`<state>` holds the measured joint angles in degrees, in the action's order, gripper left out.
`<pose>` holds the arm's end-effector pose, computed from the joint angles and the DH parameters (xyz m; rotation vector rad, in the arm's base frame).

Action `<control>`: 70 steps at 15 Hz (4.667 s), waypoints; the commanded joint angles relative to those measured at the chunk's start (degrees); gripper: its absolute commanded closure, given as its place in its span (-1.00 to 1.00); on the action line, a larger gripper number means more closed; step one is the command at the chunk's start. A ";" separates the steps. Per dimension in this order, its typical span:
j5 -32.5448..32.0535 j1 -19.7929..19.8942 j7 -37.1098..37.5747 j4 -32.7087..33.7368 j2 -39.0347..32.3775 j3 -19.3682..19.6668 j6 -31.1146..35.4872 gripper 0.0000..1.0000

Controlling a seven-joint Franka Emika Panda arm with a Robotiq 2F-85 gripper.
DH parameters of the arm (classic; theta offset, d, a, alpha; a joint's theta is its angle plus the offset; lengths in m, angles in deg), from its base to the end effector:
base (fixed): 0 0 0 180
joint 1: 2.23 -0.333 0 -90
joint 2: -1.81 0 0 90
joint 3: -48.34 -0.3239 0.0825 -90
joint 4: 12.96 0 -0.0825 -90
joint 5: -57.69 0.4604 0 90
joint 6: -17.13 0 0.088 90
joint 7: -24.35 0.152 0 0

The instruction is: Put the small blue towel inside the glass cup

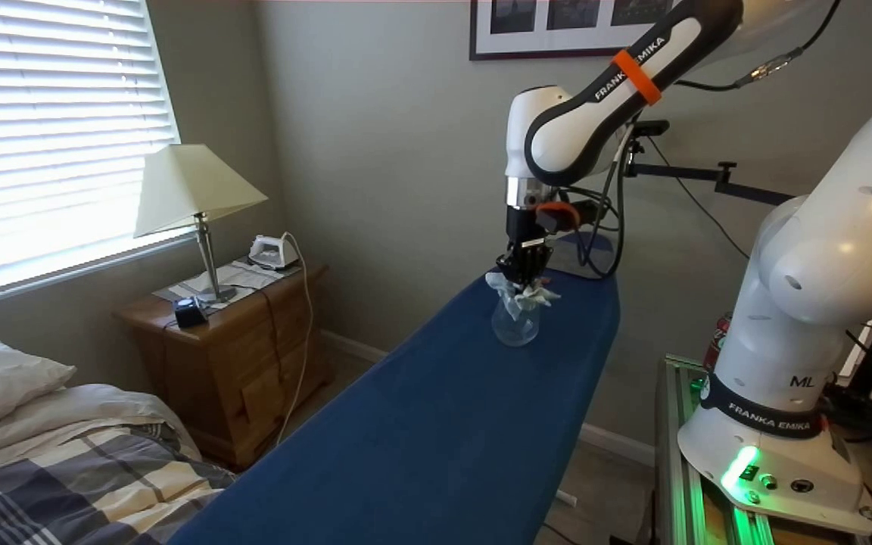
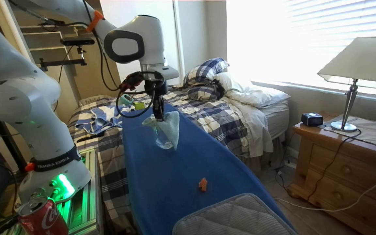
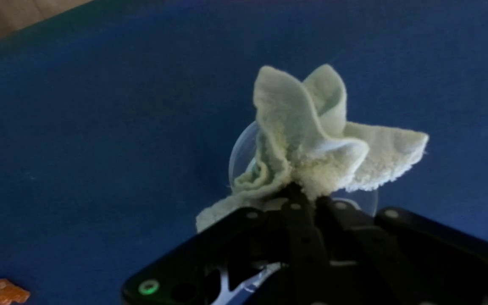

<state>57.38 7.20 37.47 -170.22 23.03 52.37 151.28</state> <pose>0.4109 -0.0940 0.2355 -3.0392 0.7034 0.0527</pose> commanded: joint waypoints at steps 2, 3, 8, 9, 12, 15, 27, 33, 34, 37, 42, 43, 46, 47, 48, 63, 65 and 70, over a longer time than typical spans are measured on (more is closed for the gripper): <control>-0.27 0.10 0.21 0.09 0.53 -0.42 0.15 0.97; -0.69 0.16 0.32 0.11 0.94 -0.68 0.15 0.97; -0.52 -0.11 0.29 -0.03 2.77 -1.39 -0.26 0.97; -0.79 0.10 0.43 0.00 2.54 -1.49 0.08 0.97; -0.49 0.11 0.32 0.17 2.26 -1.36 -0.06 0.36; -0.39 0.09 0.35 0.36 2.23 -1.34 -0.30 -0.03; 0.77 -1.28 0.31 1.64 4.15 -1.89 -1.26 -1.00; 1.58 -1.73 0.09 2.84 7.94 -1.88 -4.13 -0.36; 1.63 -1.74 0.26 3.13 8.49 -1.95 -5.60 -0.17; 1.42 -1.53 0.80 3.84 9.42 -2.09 -9.05 0.24; 0.97 -0.95 2.10 4.08 9.11 -2.14 -11.23 0.94; 0.90 -0.82 2.36 3.98 8.71 -2.13 -11.07 1.00; 0.35 -0.31 2.97 3.90 7.87 -2.11 -10.64 1.00; 0.15 -0.10 3.31 3.89 7.53 -2.16 -10.56 1.00; 0.03 0.10 3.61 3.83 7.04 -2.17 -10.52 1.00; -3.73 0.77 3.94 1.55 -4.09 -2.10 -1.21 1.00; -4.58 0.74 4.06 1.13 -5.01 -2.10 0.04 1.00; -5.99 0.30 4.36 0.51 -4.74 -2.37 1.04 1.00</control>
<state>53.04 7.47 40.52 -168.91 17.90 50.38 150.80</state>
